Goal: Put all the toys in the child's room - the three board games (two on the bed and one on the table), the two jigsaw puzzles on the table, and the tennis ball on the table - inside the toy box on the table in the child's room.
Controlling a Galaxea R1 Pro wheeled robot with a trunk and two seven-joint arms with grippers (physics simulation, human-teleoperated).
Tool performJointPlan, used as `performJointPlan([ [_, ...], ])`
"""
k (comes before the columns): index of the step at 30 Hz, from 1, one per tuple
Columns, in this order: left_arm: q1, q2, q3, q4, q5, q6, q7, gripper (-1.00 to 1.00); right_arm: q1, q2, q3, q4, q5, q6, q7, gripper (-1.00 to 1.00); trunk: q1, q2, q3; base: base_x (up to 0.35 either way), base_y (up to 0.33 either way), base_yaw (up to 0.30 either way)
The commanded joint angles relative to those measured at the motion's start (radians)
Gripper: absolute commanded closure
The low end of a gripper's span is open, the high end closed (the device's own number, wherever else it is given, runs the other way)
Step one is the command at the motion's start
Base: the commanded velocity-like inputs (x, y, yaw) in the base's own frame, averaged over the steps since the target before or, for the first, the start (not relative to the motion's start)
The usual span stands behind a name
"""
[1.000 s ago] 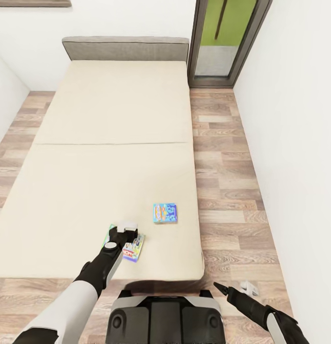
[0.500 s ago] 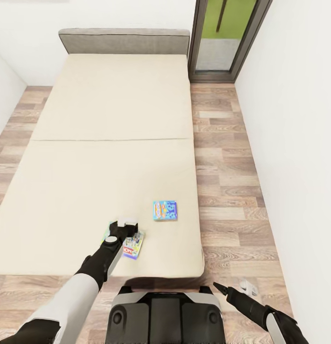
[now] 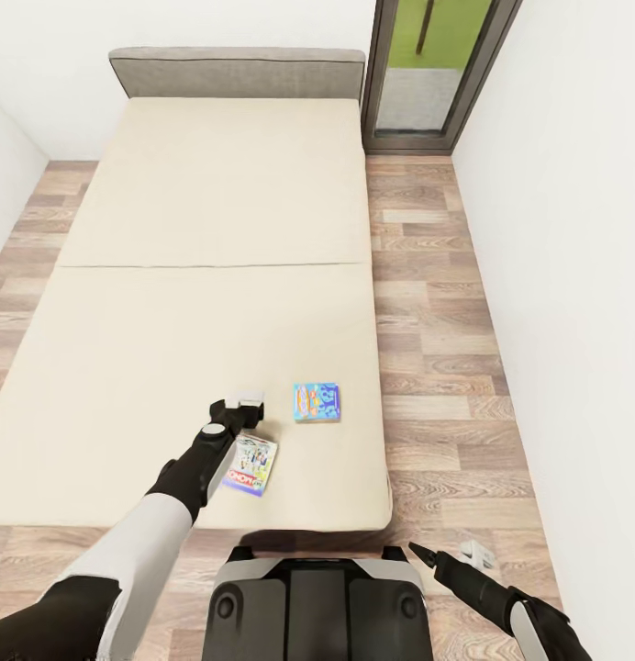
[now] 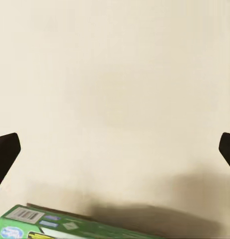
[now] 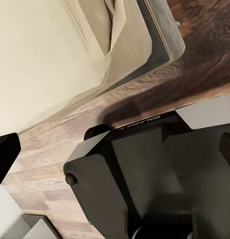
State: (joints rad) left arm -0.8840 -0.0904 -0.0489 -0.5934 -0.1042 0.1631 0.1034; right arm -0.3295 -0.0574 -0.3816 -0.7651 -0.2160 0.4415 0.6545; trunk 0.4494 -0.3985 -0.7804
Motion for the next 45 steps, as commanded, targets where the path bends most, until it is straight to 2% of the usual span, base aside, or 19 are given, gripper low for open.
performJointPlan([
  [1,-0.012,0.001,-0.003,-0.001,-0.011,0.025,0.005,-1.0,0.0,0.0,-0.002,0.0,-0.007,0.008,0.002,-1.0,0.001,-0.001,-0.001,0.0,0.0,0.0],
  [4,-0.036,0.003,-0.003,0.003,-0.01,0.056,0.005,-1.0,0.0,0.0,-0.003,0.0,-0.006,0.008,0.002,-1.0,0.001,-0.001,-0.001,0.0,0.0,0.0],
  [14,-0.068,0.006,-0.003,0.027,-0.009,0.118,0.004,-1.0,0.0,0.0,-0.003,0.0,-0.008,0.009,0.001,-1.0,0.001,-0.001,-0.001,0.0,0.0,0.0],
  [24,-0.116,0.007,-0.005,0.092,-0.009,0.121,0.004,-1.0,0.0,-0.002,-0.003,0.0,-0.011,0.011,0.002,-1.0,0.001,-0.001,-0.013,0.0,0.0,0.0],
  [45,-0.125,0.008,-0.012,0.106,-0.012,0.109,0.0,-1.0,0.0,-0.009,-0.004,0.0,-0.011,0.013,0.007,-1.0,0.001,-0.001,-0.047,0.0,0.0,0.0],
])
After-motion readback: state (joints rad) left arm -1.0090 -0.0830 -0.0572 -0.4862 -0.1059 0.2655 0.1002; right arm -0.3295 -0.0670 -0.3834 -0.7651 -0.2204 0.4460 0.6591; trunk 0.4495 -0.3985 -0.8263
